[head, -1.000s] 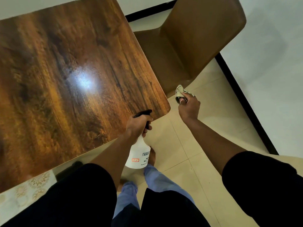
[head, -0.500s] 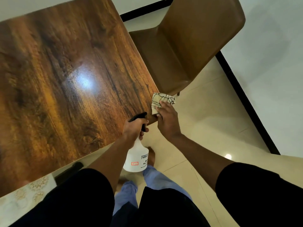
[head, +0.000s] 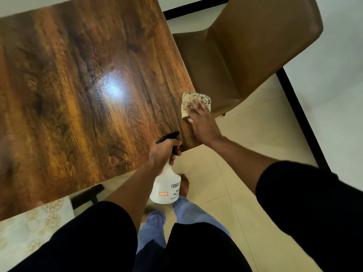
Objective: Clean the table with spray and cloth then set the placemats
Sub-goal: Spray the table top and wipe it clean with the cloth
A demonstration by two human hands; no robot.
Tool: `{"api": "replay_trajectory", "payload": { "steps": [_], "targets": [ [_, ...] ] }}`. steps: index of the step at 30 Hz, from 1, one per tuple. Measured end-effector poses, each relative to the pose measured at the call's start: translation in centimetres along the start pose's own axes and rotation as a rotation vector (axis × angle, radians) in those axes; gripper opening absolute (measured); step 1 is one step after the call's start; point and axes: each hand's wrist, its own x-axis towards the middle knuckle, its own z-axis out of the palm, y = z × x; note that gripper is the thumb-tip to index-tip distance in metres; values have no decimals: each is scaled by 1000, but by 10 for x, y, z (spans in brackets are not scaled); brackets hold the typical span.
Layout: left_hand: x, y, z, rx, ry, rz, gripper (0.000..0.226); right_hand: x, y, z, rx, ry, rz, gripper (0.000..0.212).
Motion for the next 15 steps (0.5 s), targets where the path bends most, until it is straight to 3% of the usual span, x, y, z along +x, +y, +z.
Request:
{"api": "replay_trajectory", "payload": {
  "steps": [8,15],
  "targets": [
    [0,7,0,-48,9,10,7,84,6,-24,-71,-142,4,69],
    [-5,5,1,-10,-7,35,15,31,-11,-11,-48,-61,155,66]
  ]
}}
